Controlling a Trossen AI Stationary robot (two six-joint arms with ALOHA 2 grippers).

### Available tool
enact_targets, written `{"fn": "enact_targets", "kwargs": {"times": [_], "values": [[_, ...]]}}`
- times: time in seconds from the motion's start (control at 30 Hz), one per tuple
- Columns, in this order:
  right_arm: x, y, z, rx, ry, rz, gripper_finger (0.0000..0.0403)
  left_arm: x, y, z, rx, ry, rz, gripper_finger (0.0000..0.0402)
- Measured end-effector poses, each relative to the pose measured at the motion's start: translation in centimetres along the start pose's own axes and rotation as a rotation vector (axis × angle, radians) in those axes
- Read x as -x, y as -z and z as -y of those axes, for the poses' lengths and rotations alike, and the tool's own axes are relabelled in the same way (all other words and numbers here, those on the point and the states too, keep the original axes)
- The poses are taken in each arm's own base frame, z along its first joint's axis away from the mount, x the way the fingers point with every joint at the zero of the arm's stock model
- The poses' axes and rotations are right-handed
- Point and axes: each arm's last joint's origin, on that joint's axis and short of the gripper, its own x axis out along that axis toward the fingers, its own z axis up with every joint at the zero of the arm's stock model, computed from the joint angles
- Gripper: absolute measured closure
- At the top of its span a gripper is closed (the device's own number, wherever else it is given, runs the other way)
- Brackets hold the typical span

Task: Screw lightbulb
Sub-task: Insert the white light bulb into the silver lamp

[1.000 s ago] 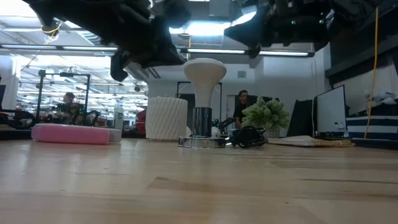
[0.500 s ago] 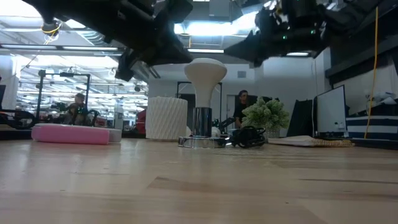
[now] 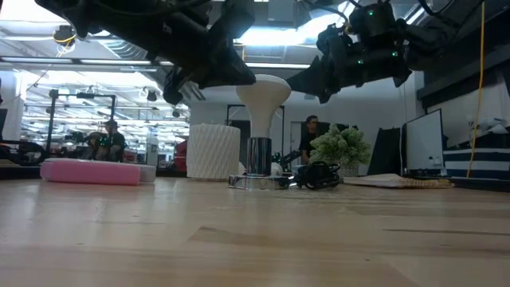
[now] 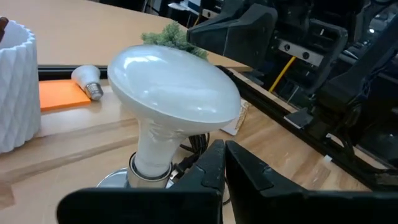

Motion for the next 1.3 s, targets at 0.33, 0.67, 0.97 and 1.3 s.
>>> {"fn": "enact_targets", "kwargs": {"times": [0.33,0.67,0.97,1.3], "values": [[0.0,0.1,0.0,-0.006,0.000,-0.012,0.0400,0.0,0.0,0.0,-0.010,0.000,0.000,0.0396],[0.0,0.2,0.0,-0.061,0.005,-0.021,0.0400,0.0,0.0,0.0,0.001,0.000,0.000,0.0396],[0.0,0.2,0.1,-0.096,0.047,-0.024,0.0400,0.0,-0.1,0.0,0.005,0.002,0.004,0.0396],[-0.4,0.3,-1.6,-0.046,0.079,-0.026,0.0400,0.0,-0.1,0.0,0.001,0.002,0.004,0.0396]]}}
